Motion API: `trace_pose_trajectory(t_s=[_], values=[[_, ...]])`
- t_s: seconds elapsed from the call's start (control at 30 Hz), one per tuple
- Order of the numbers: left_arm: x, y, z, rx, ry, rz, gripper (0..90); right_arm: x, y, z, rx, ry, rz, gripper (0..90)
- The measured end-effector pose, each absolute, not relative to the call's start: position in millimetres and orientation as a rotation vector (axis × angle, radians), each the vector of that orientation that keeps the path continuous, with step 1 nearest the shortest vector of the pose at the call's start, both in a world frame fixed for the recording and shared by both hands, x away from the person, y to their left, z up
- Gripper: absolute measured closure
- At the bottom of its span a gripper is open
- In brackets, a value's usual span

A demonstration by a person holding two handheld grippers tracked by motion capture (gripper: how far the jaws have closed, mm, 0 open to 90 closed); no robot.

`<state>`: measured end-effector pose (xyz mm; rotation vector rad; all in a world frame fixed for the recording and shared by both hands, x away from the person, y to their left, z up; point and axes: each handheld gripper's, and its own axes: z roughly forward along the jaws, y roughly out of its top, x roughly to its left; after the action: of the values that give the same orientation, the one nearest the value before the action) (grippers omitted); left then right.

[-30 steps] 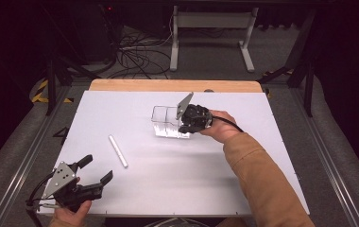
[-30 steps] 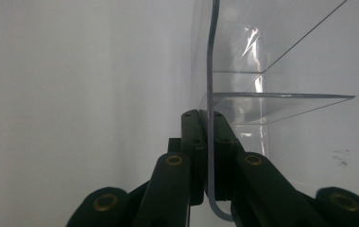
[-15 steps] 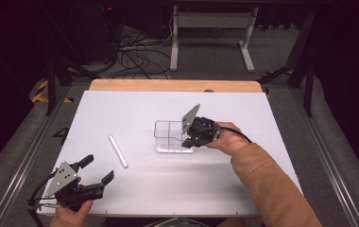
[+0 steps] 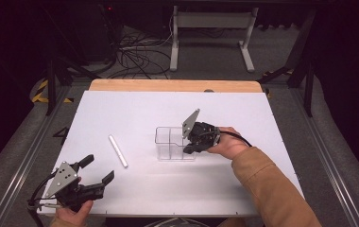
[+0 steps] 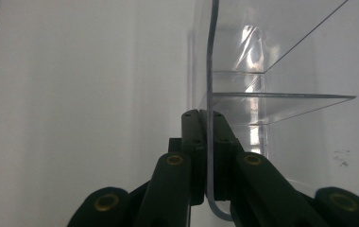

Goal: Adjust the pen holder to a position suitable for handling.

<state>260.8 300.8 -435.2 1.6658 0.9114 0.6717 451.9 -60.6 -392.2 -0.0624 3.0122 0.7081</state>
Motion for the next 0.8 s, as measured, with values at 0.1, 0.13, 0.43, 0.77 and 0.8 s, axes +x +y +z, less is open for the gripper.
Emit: trace_pose_trajectory(t_s=[0.1, 0.13, 0.43, 0.77, 0.8], values=[[261.0, 300.6, -435.3, 1.666, 0.911, 0.671, 11.3, 452.6, -60.7, -393.1, -0.077, 3.007, 0.722, 88.3], [260.9, 300.5, -435.2, 1.666, 0.909, 0.672, 11.3, 452.5, -60.4, -393.7, -0.08, 3.011, 0.724, 88.3], [261.1, 300.7, -435.5, 1.666, 0.911, 0.67, 11.3, 452.2, -59.7, -397.1, -0.11, 3.012, 0.713, 88.2], [262.0, 299.8, -435.6, 1.671, 0.912, 0.669, 11.3, 449.7, -60.2, -398.2, -0.093, 3.008, 0.719, 83.8], [262.1, 299.7, -435.6, 1.671, 0.911, 0.67, 11.3, 449.6, -60.6, -397.6, -0.088, 3.008, 0.723, 81.4]])
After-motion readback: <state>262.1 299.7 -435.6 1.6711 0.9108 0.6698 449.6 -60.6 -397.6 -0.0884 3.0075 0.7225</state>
